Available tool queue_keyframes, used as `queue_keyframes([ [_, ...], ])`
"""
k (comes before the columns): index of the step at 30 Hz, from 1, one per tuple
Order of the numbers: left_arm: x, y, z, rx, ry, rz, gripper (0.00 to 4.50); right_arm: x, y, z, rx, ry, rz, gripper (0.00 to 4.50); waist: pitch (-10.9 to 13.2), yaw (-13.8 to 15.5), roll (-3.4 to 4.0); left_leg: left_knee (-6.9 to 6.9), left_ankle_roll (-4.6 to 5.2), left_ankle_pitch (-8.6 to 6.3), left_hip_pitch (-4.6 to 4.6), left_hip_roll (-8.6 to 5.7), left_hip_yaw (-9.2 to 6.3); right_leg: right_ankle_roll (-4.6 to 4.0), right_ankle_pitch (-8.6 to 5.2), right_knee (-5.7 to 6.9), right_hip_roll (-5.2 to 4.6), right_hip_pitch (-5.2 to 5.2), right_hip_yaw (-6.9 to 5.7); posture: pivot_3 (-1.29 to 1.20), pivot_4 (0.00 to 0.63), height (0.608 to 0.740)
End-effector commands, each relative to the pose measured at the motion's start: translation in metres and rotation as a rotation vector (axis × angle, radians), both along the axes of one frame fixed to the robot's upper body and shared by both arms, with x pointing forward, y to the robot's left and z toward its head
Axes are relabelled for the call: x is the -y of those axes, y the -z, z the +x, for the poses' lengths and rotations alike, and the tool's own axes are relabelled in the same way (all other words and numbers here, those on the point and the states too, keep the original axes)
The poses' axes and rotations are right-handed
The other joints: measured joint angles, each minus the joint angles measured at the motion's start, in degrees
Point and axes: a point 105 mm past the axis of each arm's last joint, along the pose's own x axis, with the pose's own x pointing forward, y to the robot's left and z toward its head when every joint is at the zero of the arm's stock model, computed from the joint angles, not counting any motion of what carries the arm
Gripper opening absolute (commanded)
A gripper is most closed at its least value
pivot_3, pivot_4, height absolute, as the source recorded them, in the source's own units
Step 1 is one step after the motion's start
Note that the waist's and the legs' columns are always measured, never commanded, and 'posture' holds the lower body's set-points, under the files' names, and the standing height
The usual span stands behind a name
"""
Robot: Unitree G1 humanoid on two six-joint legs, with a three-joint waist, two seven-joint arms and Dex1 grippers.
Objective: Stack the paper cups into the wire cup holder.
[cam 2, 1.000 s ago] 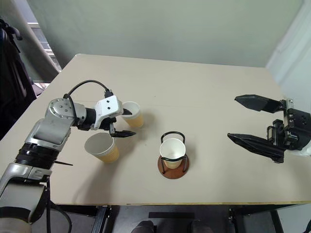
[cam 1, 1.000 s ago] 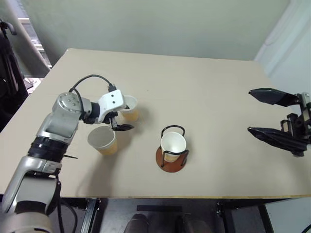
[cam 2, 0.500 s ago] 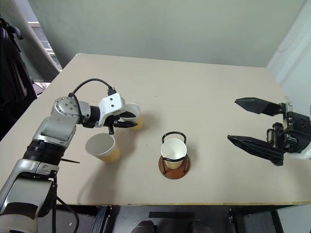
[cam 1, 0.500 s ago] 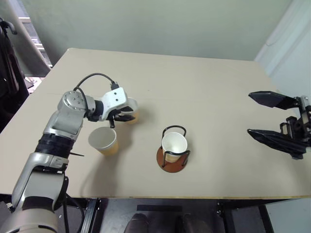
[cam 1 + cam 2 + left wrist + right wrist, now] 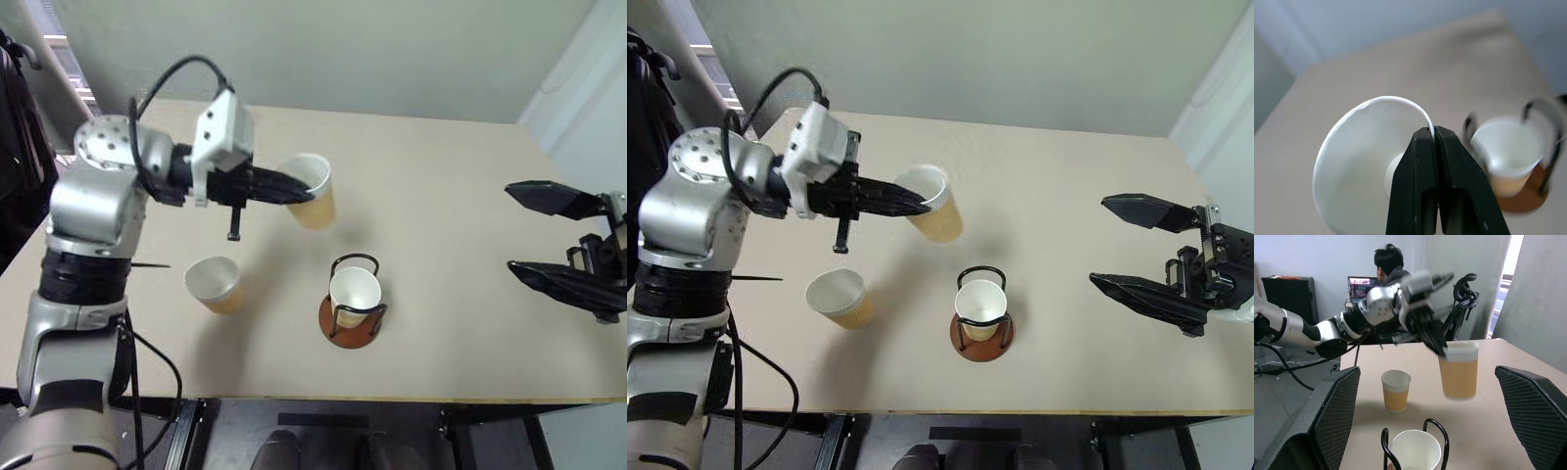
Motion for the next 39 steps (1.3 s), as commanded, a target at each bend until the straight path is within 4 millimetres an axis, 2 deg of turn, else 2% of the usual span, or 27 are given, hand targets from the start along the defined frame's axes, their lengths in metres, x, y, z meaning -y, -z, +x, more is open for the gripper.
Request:
queue_keyframes([
  [1, 0.016, -0.009, -0.030, 0.009, 0.181, 0.020, 0.02, -0.002, -0.008, -0.004, 0.048, -0.001, -0.003, 4.50, 0.00, 0.01, 0.00, 0.05, 0.02, -0.01, -0.01, 0.00, -0.01, 0.02, 0.01, 0.00, 0.00, 0.00, 0.00, 0.00, 0.150, 0.740],
  [4, 0.027, 0.000, -0.038, -0.003, 0.255, 0.065, 0.02, -0.004, -0.007, -0.003, 0.049, -0.001, -0.007, 4.50, 0.00, 0.04, 0.00, 0.18, 0.08, -0.04, -0.01, -0.02, -0.03, 0.05, 0.03, 0.01, -0.03, 0.04, 0.00, 0.00, 0.150, 0.740],
  [13, 0.051, 0.021, -0.031, 0.021, 0.317, 0.150, 0.02, -0.007, -0.005, -0.003, 0.042, 0.000, -0.017, 4.50, 0.00, 0.06, 0.00, 0.41, 0.26, -0.14, -0.02, -0.07, -0.05, 0.15, 0.07, -0.01, -0.29, 0.15, 0.00, 0.00, 0.150, 0.740],
  [19, 0.051, 0.037, -0.031, 0.009, 0.342, 0.208, 0.02, -0.007, -0.004, -0.004, 0.042, 0.017, -0.017, 4.50, 0.00, 0.06, 0.00, 0.46, 0.32, -0.17, -0.05, -0.21, -0.04, 0.25, 0.08, -0.04, -0.44, 0.15, -0.01, 0.00, 0.150, 0.740],
  [24, 0.054, 0.057, -0.029, 0.023, 0.340, 0.274, 0.02, -0.007, -0.004, -0.004, 0.043, 0.026, -0.017, 4.50, 0.00, 0.07, 0.00, 0.55, 0.43, -0.22, -0.04, -0.30, -0.10, 0.35, 0.07, -0.06, -0.54, 0.23, 0.01, 0.00, 0.150, 0.740],
  [33, 0.058, 0.070, -0.026, 0.050, 0.329, 0.312, 0.02, -0.008, -0.004, -0.005, 0.040, 0.034, -0.021, 4.50, 0.00, 0.08, 0.00, 0.60, 0.49, -0.25, -0.05, -0.34, -0.11, 0.39, 0.09, -0.08, -0.58, 0.26, 0.01, 0.00, 0.150, 0.740],
  [36, 0.060, 0.068, -0.026, 0.034, 0.322, 0.295, 0.68, -0.008, -0.003, -0.005, 0.036, 0.030, -0.023, 4.50, 0.00, 0.07, 0.00, 0.60, 0.49, -0.25, -0.06, -0.34, -0.10, 0.39, 0.09, -0.09, -0.59, 0.27, 0.01, 0.00, 0.150, 0.740],
  [39, 0.060, 0.067, -0.026, 0.030, 0.312, 0.292, 1.74, -0.009, -0.002, -0.004, 0.029, 0.023, -0.026, 4.50, 0.00, 0.07, 0.00, 0.60, 0.49, -0.25, -0.06, -0.34, -0.05, 0.39, 0.09, -0.09, -0.59, 0.27, 0.01, 0.00, 0.150, 0.740],
])
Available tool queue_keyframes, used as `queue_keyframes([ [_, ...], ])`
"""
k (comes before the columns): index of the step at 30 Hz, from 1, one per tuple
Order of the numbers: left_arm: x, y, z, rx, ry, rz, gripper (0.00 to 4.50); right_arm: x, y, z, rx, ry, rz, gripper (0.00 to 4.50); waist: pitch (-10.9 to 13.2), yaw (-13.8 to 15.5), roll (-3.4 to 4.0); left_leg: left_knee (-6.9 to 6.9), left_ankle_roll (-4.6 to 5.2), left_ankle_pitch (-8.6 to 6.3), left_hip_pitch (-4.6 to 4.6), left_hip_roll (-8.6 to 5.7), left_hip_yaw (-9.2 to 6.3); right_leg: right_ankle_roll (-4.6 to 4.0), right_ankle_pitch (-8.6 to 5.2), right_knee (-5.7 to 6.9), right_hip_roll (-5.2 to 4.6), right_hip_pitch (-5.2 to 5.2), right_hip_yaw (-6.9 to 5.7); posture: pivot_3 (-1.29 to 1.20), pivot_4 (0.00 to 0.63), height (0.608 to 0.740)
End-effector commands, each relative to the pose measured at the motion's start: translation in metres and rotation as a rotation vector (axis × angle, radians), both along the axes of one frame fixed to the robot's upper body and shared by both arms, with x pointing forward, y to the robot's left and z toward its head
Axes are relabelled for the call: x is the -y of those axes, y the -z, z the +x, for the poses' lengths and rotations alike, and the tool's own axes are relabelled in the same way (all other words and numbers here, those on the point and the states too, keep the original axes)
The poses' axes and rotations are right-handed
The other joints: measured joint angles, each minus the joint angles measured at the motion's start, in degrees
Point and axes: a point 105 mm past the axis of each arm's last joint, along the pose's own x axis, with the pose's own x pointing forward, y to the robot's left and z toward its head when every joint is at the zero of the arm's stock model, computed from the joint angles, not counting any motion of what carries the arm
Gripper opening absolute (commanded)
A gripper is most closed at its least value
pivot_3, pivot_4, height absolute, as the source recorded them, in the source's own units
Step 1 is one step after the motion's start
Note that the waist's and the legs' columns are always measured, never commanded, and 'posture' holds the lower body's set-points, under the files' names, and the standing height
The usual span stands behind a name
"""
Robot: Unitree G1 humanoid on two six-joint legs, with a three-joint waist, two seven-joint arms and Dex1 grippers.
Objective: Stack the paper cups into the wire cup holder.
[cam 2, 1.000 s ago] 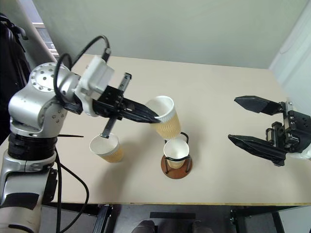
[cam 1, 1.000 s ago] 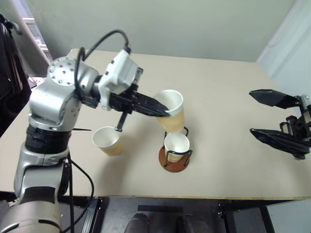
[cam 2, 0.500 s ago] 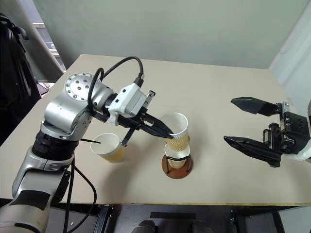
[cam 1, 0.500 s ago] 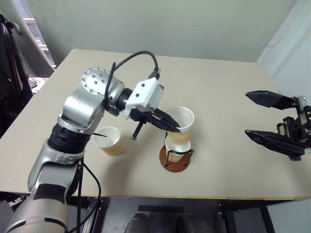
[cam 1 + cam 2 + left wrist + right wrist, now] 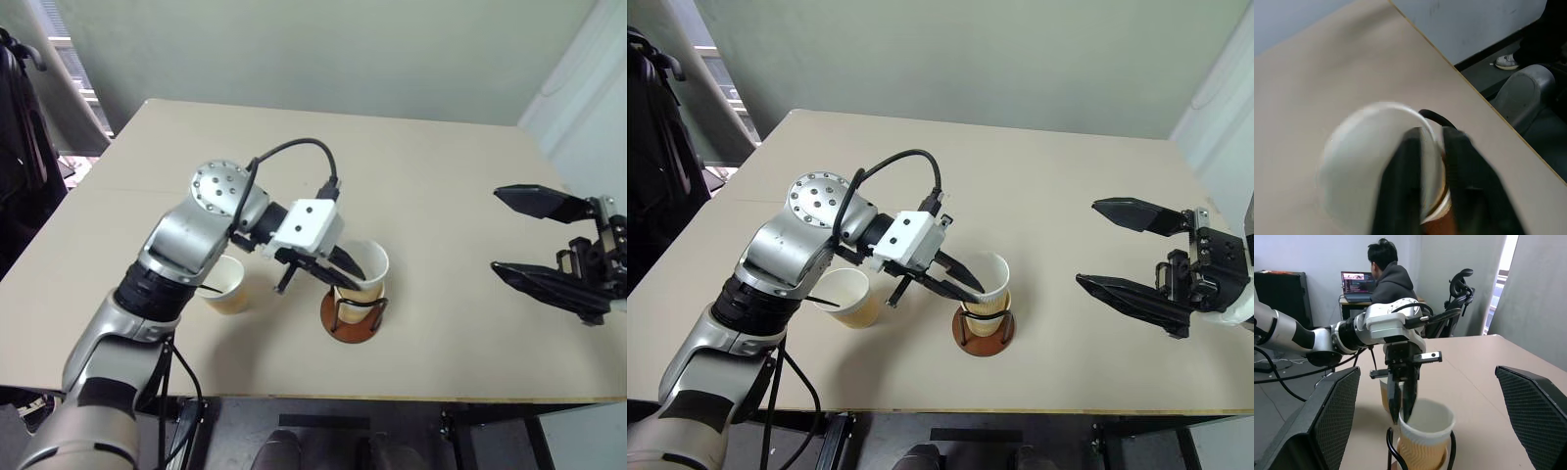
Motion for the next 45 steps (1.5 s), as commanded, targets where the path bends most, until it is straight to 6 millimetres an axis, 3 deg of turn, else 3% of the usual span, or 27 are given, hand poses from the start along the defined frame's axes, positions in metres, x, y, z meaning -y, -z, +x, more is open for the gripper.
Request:
queue_keyframes([
  [1, 0.003, -0.007, -0.004, 0.027, 0.011, -0.015, 2.08, -0.001, -0.006, -0.005, 0.037, -0.006, -0.016, 4.50, 0.00, 0.00, 0.00, 0.00, 0.00, 0.00, 0.00, 0.00, 0.01, 0.00, 0.00, 0.00, 0.00, 0.00, 0.00, 0.00, 0.150, 0.740],
  [4, 0.000, -0.012, -0.002, 0.043, -0.015, -0.030, 3.13, -0.002, -0.006, -0.004, 0.033, -0.018, -0.014, 4.50, 0.00, 0.00, 0.00, 0.00, 0.00, 0.00, 0.00, 0.00, 0.00, 0.00, 0.00, 0.00, 0.00, 0.00, 0.00, 0.00, 0.150, 0.740],
  [6, -0.010, -0.029, 0.007, 0.083, -0.074, -0.078, 3.81, -0.003, -0.006, -0.003, 0.029, -0.030, -0.014, 4.50, 0.00, -0.03, 0.00, 0.00, 0.00, 0.00, 0.00, 0.00, 0.01, 0.00, 0.00, 0.00, 0.00, 0.00, 0.01, 0.00, 0.150, 0.740],
  [8, -0.021, -0.045, 0.010, 0.099, -0.114, -0.123, 3.81, -0.004, -0.006, -0.002, 0.025, -0.038, -0.013, 4.50, 0.00, -0.07, 0.00, -0.02, 0.00, 0.00, 0.00, 0.01, 0.00, 0.00, 0.00, 0.00, 0.01, -0.01, -0.01, 0.00, 0.150, 0.740],
  [11, -0.056, -0.066, 0.011, 0.114, -0.239, -0.165, 3.81, -0.005, -0.005, 0.000, 0.019, -0.053, -0.010, 4.50, 0.01, -0.59, 0.01, -0.10, 0.00, 0.00, 0.02, 0.03, 0.00, -0.01, -0.01, 0.00, 0.04, -0.05, 0.00, 0.00, 0.150, 0.740],
  [13, -0.087, -0.059, 0.011, 0.085, -0.370, -0.135, 3.81, -0.006, -0.004, 0.002, 0.015, -0.059, -0.010, 4.50, -0.06, -1.04, 0.13, -0.18, 0.00, 0.00, 0.02, 0.02, 0.00, -0.02, -0.01, -0.07, 0.12, -0.07, 0.00, 0.00, 0.150, 0.740],
  [17, -0.120, -0.043, 0.002, 0.034, -0.526, -0.083, 3.81, -0.006, -0.001, 0.003, 0.003, -0.075, -0.015, 4.50, -0.12, -1.17, 0.26, -0.39, 0.05, 0.03, 0.09, -0.01, -0.11, 0.01, -0.03, -0.13, 0.06, -0.17, 0.13, 0.00, 0.150, 0.740],
  [22, -0.139, -0.007, -0.023, -0.096, -0.657, -0.008, 3.81, -0.006, 0.000, 0.008, -0.006, -0.097, -0.015, 4.50, -0.13, -0.95, 0.25, -0.38, 0.07, 0.04, 0.04, -0.03, -0.26, -0.02, -0.04, -0.08, 0.00, -0.23, 0.13, 0.00, 0.150, 0.740],
  [32, -0.162, 0.020, -0.021, -0.084, -0.890, 0.008, 3.81, -0.011, 0.003, 0.015, -0.004, -0.125, -0.007, 4.50, -0.13, -1.05, 0.25, -0.51, 0.07, 0.05, 0.16, 0.03, -0.13, -0.39, -0.20, 0.16, -0.02, -0.23, 0.04, 0.00, 0.150, 0.740],
  [39, -0.172, 0.033, -0.014, -0.070, -0.943, 0.055, 3.81, -0.011, 0.002, 0.018, 0.001, -0.125, -0.011, 4.50, -0.13, -1.07, 0.25, -0.66, 0.05, 0.06, 0.13, 0.03, -0.10, -0.49, -0.20, 0.16, -0.08, -0.33, 0.02, 0.00, 0.150, 0.740],
  [42, -0.170, 0.040, -0.012, -0.074, -0.936, 0.063, 3.28, -0.011, 0.002, 0.019, 0.004, -0.121, -0.012, 4.50, -0.13, -1.04, 0.25, -0.69, 0.02, 0.07, 0.13, 0.03, -0.07, -0.52, -0.21, 0.16, -0.09, -0.34, 0.00, 0.00, 0.150, 0.740],
  [45, -0.166, 0.043, -0.010, -0.077, -0.925, 0.064, 2.19, -0.011, 0.001, 0.019, 0.008, -0.116, -0.014, 4.50, -0.13, -1.07, 0.25, -0.70, 0.00, 0.08, 0.11, 0.03, -0.06, -0.54, -0.20, 0.17, -0.09, -0.36, 0.00, 0.00, 0.150, 0.740],
])
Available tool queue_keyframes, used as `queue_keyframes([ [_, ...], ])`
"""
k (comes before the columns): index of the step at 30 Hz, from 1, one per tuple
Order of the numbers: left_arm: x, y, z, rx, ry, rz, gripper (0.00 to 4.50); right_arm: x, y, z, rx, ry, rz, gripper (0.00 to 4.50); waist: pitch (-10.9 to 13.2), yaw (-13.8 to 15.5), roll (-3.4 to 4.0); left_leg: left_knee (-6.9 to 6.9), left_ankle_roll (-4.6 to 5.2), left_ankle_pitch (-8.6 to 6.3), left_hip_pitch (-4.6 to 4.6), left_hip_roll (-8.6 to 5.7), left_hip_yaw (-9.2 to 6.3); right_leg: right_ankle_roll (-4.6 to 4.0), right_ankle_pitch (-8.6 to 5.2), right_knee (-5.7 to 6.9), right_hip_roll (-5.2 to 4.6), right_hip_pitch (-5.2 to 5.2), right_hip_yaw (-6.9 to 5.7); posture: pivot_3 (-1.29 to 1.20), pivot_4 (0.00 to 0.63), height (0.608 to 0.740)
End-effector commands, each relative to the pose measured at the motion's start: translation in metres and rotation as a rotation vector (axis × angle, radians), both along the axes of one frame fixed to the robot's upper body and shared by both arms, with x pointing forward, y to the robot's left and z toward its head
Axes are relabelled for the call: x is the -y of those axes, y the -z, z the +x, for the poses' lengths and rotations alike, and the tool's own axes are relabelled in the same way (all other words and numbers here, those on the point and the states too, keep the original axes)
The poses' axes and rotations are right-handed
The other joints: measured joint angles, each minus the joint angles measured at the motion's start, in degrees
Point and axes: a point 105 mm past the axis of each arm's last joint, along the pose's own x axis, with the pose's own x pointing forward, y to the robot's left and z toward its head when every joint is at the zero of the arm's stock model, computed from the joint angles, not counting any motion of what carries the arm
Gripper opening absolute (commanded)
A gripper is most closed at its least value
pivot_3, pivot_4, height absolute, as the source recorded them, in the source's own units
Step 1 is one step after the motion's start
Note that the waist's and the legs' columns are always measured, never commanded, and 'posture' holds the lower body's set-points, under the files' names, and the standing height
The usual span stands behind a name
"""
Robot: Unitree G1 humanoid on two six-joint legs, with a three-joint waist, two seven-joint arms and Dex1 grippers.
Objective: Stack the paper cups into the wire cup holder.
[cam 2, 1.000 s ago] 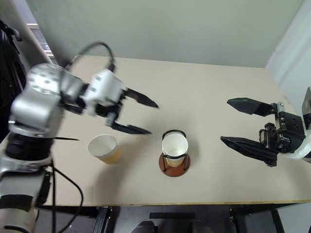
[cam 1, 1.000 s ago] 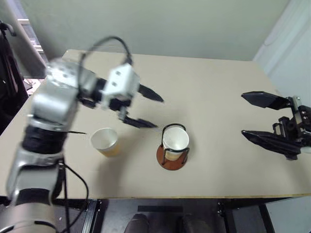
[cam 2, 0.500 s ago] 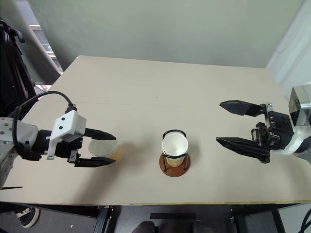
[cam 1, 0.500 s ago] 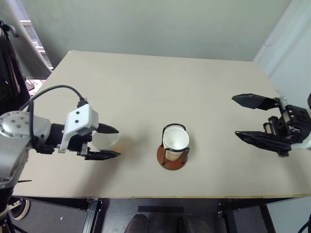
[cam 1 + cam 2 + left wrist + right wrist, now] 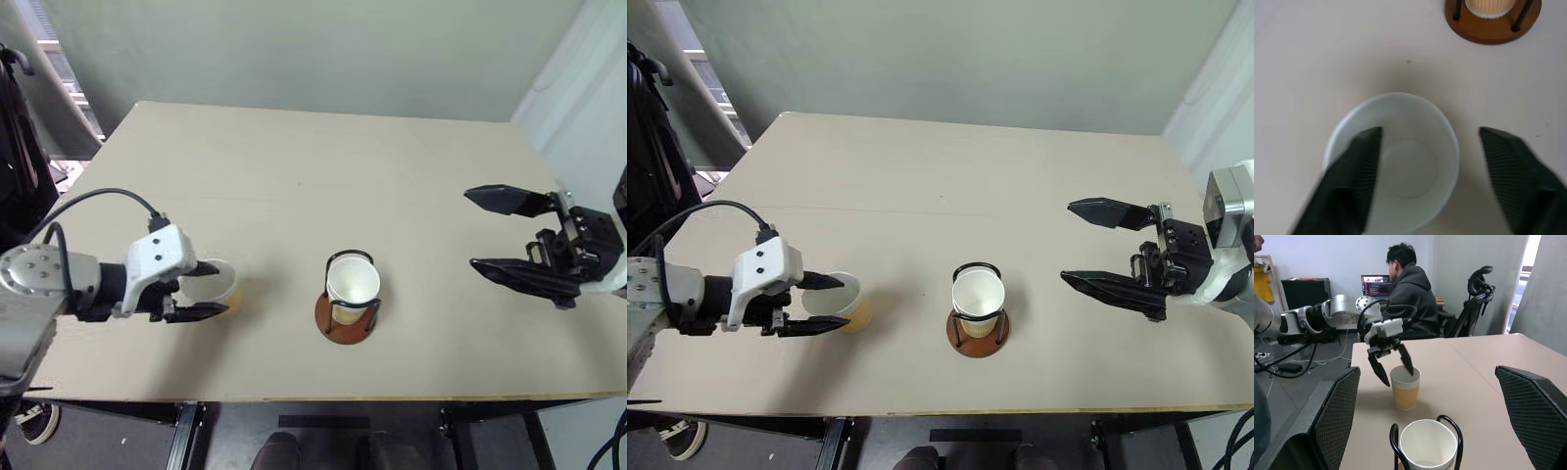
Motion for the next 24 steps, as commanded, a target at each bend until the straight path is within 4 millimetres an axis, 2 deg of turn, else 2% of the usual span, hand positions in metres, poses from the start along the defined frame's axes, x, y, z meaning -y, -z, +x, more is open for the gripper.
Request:
queue_keyframes([
  [1, 0.005, -0.004, 0.003, 0.037, 0.022, 0.013, 1.80, -0.001, -0.006, -0.002, 0.041, -0.003, 0.001, 4.50, 0.00, -0.01, 0.00, 0.00, 0.00, 0.00, 0.00, 0.00, 0.00, 0.00, 0.00, 0.00, 0.00, 0.00, 0.00, 0.00, 0.150, 0.740],
  [5, 0.007, -0.003, 0.004, 0.033, 0.032, 0.014, 0.28, -0.001, -0.007, -0.003, 0.044, 0.004, 0.000, 4.50, 0.00, -0.02, 0.00, -0.01, -0.02, 0.01, 0.00, 0.00, 0.05, -0.01, 0.00, 0.01, 0.00, -0.01, 0.00, 0.00, 0.150, 0.740],
  [6, 0.007, -0.002, 0.004, 0.033, 0.032, 0.016, 0.03, -0.001, -0.007, -0.003, 0.044, 0.006, -0.001, 4.50, 0.00, -0.02, 0.00, -0.01, -0.02, 0.01, 0.00, 0.00, 0.06, -0.01, 0.00, 0.02, 0.00, -0.01, 0.00, 0.00, 0.150, 0.740],
  [8, 0.005, -0.004, 0.005, 0.039, 0.032, 0.025, 0.03, -0.001, -0.007, -0.003, 0.045, 0.008, -0.001, 4.50, 0.00, -0.02, 0.00, -0.02, -0.02, 0.01, 0.00, 0.00, 0.07, -0.01, 0.00, 0.02, 0.00, -0.01, 0.00, 0.00, 0.150, 0.740],
  [11, 0.011, -0.024, 0.008, 0.096, 0.070, -0.021, 0.03, 0.000, -0.008, -0.004, 0.048, 0.006, -0.002, 4.50, 0.00, 0.05, 0.00, -0.02, -0.03, 0.02, -0.01, 0.00, 0.07, -0.02, -0.01, 0.02, 0.00, -0.01, 0.00, 0.00, 0.150, 0.740],
  [13, 0.027, -0.043, 0.008, 0.133, 0.148, -0.105, 0.03, -0.002, -0.009, -0.006, 0.051, -0.007, 0.004, 4.50, 0.00, 0.31, 0.00, -0.02, -0.07, 0.04, -0.04, -0.01, 0.06, -0.05, 0.00, 0.02, 0.00, -0.01, -0.01, 0.00, 0.150, 0.740],
  [19, 0.078, -0.076, 0.003, 0.199, 0.398, -0.213, 0.03, -0.008, -0.008, -0.010, 0.057, -0.011, 0.025, 4.50, 0.00, 0.43, 0.00, -0.02, -0.12, 0.06, -0.06, -0.03, 0.12, -0.05, 0.01, 0.03, -0.02, 0.00, -0.01, 0.00, 0.150, 0.740],
  [24, 0.108, -0.090, -0.001, 0.217, 0.580, -0.222, 0.03, -0.009, -0.010, -0.009, 0.068, 0.014, 0.041, 4.50, 0.00, 0.36, 0.00, 0.00, -0.14, 0.08, -0.09, -0.03, 0.13, 0.01, 0.05, -0.03, -0.03, 0.00, 0.00, 0.00, 0.150, 0.740],
])
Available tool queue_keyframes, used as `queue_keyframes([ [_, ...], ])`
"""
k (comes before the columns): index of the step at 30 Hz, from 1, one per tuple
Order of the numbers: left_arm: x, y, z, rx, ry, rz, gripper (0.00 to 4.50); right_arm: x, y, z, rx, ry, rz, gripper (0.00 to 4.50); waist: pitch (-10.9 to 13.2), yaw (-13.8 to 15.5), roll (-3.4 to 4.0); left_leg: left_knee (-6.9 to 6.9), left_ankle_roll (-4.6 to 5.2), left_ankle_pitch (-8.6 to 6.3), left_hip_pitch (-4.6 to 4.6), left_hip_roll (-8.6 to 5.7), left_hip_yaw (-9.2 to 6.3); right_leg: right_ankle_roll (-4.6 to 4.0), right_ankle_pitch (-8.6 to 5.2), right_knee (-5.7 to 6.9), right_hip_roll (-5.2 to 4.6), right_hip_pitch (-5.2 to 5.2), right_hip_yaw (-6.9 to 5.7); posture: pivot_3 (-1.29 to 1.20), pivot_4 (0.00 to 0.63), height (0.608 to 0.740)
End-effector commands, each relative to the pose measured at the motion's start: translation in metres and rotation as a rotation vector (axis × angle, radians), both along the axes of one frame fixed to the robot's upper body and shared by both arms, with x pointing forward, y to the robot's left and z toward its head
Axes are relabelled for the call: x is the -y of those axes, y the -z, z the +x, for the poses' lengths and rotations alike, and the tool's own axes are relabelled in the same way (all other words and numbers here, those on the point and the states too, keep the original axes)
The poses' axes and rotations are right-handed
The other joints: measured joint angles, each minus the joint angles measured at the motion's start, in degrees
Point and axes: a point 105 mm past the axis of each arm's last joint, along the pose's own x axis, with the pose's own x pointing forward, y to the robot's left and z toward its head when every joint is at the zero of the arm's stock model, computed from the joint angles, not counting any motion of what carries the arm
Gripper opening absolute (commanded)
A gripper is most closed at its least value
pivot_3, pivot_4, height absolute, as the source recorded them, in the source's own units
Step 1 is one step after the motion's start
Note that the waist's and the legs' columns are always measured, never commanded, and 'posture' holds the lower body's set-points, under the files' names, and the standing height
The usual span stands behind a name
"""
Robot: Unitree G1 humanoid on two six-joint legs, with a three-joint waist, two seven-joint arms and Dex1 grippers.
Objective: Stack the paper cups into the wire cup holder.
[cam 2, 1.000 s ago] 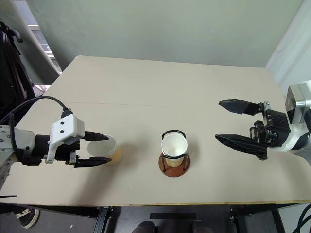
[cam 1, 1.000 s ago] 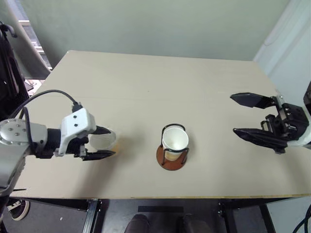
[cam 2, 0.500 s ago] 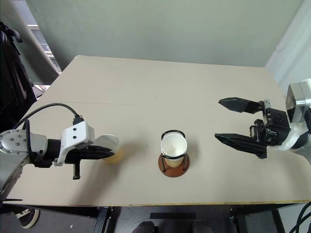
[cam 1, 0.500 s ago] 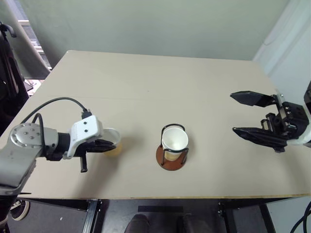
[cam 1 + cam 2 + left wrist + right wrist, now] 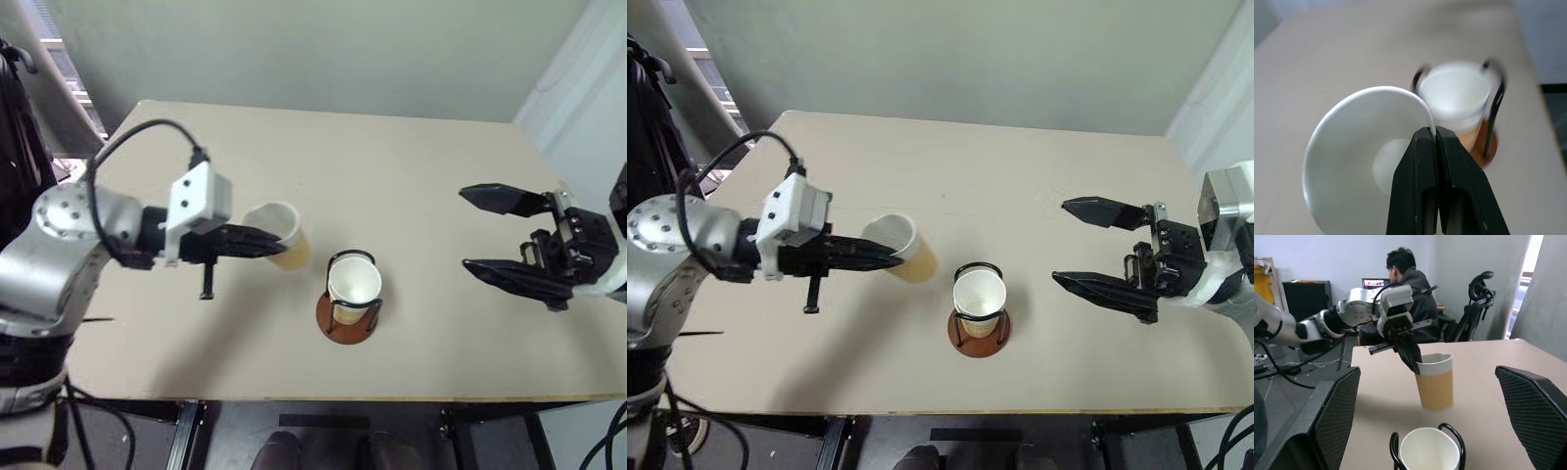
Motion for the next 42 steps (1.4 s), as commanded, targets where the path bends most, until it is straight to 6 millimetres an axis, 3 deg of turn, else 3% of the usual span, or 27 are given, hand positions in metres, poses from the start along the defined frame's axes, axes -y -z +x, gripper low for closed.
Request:
queue_keyframes([
  [1, 0.016, -0.009, -0.005, 0.039, 0.113, 0.014, 0.03, -0.001, -0.008, -0.006, 0.053, 0.009, 0.012, 4.50, 0.00, -0.03, 0.00, 0.00, 0.00, 0.00, 0.01, 0.00, 0.03, 0.00, 0.00, 0.01, 0.00, 0.01, 0.01, 0.00, 0.150, 0.740],
  [6, 0.035, -0.015, -0.005, 0.054, 0.213, 0.001, 0.03, -0.001, -0.007, -0.007, 0.055, 0.031, 0.013, 4.50, 0.00, -0.03, 0.00, 0.03, 0.00, 0.00, 0.00, 0.02, 0.02, 0.07, 0.03, -0.02, 0.00, 0.03, 0.05, 0.00, 0.150, 0.740],
  [12, 0.054, -0.002, -0.015, 0.026, 0.335, 0.032, 0.03, -0.001, -0.006, -0.008, 0.056, 0.050, 0.014, 4.50, 0.00, -0.01, 0.00, 0.06, 0.00, 0.00, 0.00, 0.01, 0.04, 0.14, 0.07, -0.09, 0.01, 0.05, 0.06, 0.00, 0.150, 0.740],
  [25, 0.055, 0.018, -0.003, 0.081, 0.321, 0.136, 0.03, 0.003, -0.003, -0.011, 0.053, 0.070, 0.008, 4.50, 0.00, 0.08, 0.00, 0.17, 0.03, 0.00, -0.01, 0.01, -0.08, 0.25, 0.11, -0.13, 0.02, 0.10, 0.09, 0.00, 0.150, 0.740],
  [31, 0.056, 0.021, -0.007, 0.042, 0.328, 0.130, 0.03, 0.005, -0.001, -0.011, 0.050, 0.072, 0.006, 4.50, 0.00, 0.07, 0.00, 0.18, 0.04, 0.00, -0.01, 0.01, -0.08, 0.27, 0.12, -0.14, 0.02, 0.11, 0.08, 0.00, 0.150, 0.740],
  [34, 0.057, 0.020, -0.009, 0.014, 0.334, 0.113, 0.62, 0.006, 0.000, -0.011, 0.047, 0.070, 0.004, 4.50, 0.00, 0.08, 0.00, 0.19, 0.04, 0.00, -0.01, 0.01, -0.06, 0.27, 0.12, -0.14, 0.02, 0.12, 0.08, 0.00, 0.150, 0.740],
  [42, 0.053, 0.019, -0.009, 0.007, 0.299, 0.098, 3.42, 0.007, 0.001, -0.009, 0.043, 0.063, 0.000, 4.50, 0.00, 0.08, 0.00, 0.19, 0.04, 0.00, 0.00, 0.01, -0.05, 0.28, 0.12, -0.14, 0.02, 0.13, 0.08, 0.00, 0.150, 0.740],
])
